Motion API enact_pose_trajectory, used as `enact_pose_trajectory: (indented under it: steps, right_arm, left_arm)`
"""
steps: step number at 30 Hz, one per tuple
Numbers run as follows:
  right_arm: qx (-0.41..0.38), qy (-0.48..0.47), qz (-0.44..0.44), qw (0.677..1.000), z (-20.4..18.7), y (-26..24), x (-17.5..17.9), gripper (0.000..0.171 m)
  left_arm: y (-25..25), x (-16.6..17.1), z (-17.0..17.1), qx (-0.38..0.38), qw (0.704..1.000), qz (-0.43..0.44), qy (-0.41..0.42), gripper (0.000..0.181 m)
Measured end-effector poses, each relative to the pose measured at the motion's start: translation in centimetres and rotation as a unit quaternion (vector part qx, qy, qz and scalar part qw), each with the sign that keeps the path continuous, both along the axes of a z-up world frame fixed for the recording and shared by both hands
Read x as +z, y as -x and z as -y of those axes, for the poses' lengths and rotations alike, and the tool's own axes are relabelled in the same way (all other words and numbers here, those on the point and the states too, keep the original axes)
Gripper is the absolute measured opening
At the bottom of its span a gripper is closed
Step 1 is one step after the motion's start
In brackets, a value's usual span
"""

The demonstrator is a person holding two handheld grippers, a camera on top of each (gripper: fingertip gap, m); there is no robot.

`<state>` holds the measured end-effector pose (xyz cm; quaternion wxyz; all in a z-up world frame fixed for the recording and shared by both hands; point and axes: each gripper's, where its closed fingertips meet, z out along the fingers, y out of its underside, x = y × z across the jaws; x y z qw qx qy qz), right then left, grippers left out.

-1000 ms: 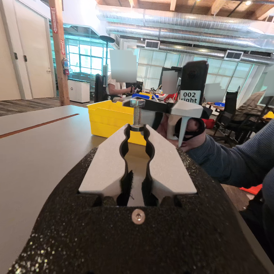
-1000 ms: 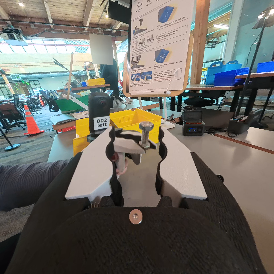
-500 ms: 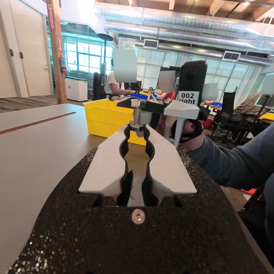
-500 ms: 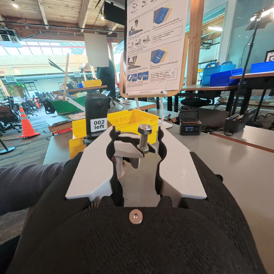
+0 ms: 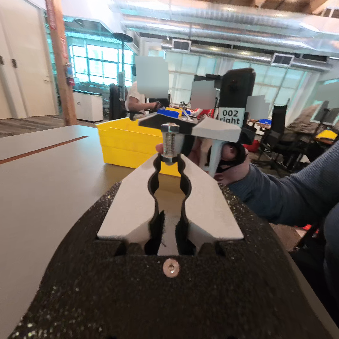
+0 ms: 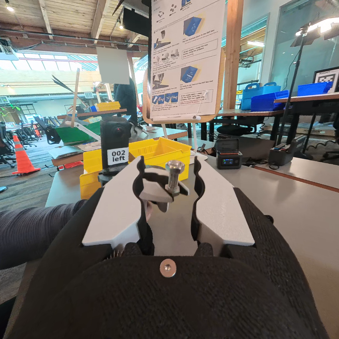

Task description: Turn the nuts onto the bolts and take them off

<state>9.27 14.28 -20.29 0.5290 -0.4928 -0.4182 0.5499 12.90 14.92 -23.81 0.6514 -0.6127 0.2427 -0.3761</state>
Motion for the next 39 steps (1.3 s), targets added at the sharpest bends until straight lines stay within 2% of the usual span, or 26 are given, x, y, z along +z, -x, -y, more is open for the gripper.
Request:
enact_pose_trajectory:
  steps: [3, 8, 15, 21, 27, 35, 39]
  right_arm:
    - [0.016, 0.001, 0.005, 1.000, 0.5, 0.1, -0.2, 0.050]
    - [0.007, -0.002, -0.004, 1.000, 0.2, -0.4, 0.2, 0.046]
    - [0.012, 0.007, 0.001, 1.000, 0.3, -0.1, -0.1, 0.049]
    - [0.019, 0.006, -0.001, 1.000, 0.5, -0.3, -0.1, 0.043]
    - [0.020, 0.010, 0.000, 1.000, 0.6, 0.0, -0.3, 0.046]
    - [0.029, 0.015, -0.008, 0.999, 0.8, -0.3, -0.2, 0.041]
    - [0.017, 0.013, -0.012, 1.000, 0.5, -0.3, -0.1, 0.047]
  left_arm:
    - [-0.4, -0.4, -0.1, -0.004, 1.000, 0.000, 0.007, 0.017]
    - [2.1, 0.2, -0.9, 0.038, 0.998, 0.039, 0.012, 0.016]
    - [-0.7, 0.1, 0.5, -0.021, 1.000, 0.000, -0.009, 0.016]
    - [2.0, 0.7, -0.5, 0.031, 0.999, 0.043, -0.001, 0.016]
    - [-0.4, 0.3, 0.6, -0.019, 1.000, -0.003, -0.011, 0.016]
    - [2.2, 1.0, -0.2, 0.025, 0.999, 0.037, -0.005, 0.016]
    - [0.6, 0.6, 0.3, -0.005, 1.000, 0.011, -0.006, 0.016]
